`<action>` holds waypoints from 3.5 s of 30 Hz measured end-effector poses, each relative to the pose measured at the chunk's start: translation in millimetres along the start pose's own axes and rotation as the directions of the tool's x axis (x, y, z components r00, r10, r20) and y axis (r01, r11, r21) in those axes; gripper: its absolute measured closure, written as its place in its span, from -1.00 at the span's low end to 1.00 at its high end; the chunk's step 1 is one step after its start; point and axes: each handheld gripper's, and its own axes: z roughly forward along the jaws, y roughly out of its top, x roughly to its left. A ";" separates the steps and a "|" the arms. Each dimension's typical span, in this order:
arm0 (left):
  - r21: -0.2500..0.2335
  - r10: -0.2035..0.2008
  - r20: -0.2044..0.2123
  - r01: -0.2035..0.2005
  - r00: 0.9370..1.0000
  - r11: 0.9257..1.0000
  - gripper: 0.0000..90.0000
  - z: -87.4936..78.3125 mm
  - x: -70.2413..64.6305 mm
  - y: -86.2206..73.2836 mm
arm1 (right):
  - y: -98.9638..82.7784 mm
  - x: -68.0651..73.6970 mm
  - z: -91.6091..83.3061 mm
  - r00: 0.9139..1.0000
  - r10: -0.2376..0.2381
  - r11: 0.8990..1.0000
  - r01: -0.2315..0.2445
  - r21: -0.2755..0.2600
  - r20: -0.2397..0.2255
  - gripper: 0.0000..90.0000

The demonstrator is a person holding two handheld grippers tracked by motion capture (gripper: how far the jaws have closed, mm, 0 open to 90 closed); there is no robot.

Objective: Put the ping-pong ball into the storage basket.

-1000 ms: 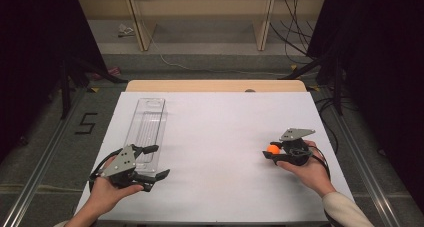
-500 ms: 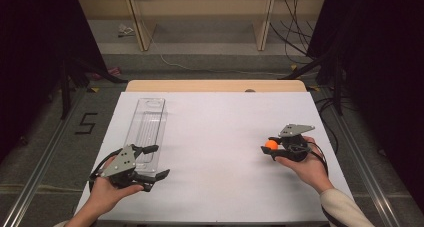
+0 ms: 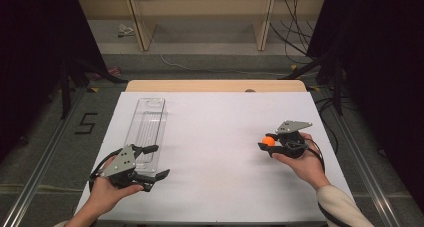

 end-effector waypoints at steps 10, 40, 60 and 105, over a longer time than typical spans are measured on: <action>0.000 0.000 0.000 0.000 1.000 1.000 -0.61 0.0 0.0 -0.1 | 4.6 0.2 3.5 1.000 -0.004 1.000 0.004 -0.008 0.000 0.14; -0.002 0.001 0.000 -0.001 1.000 1.000 -0.61 -0.1 0.0 0.1 | 22.3 6.2 17.1 1.000 -0.027 0.999 0.027 -0.027 -0.015 0.14; -0.003 0.001 0.001 -0.001 1.000 1.000 -0.61 -0.1 -0.2 0.2 | 30.8 9.9 26.1 0.999 -0.038 0.999 0.038 -0.034 -0.027 0.14; -0.003 0.001 0.002 -0.001 1.000 1.000 -0.61 0.0 -0.3 0.2 | 47.9 21.6 47.6 0.996 -0.069 0.997 0.067 -0.035 -0.061 0.14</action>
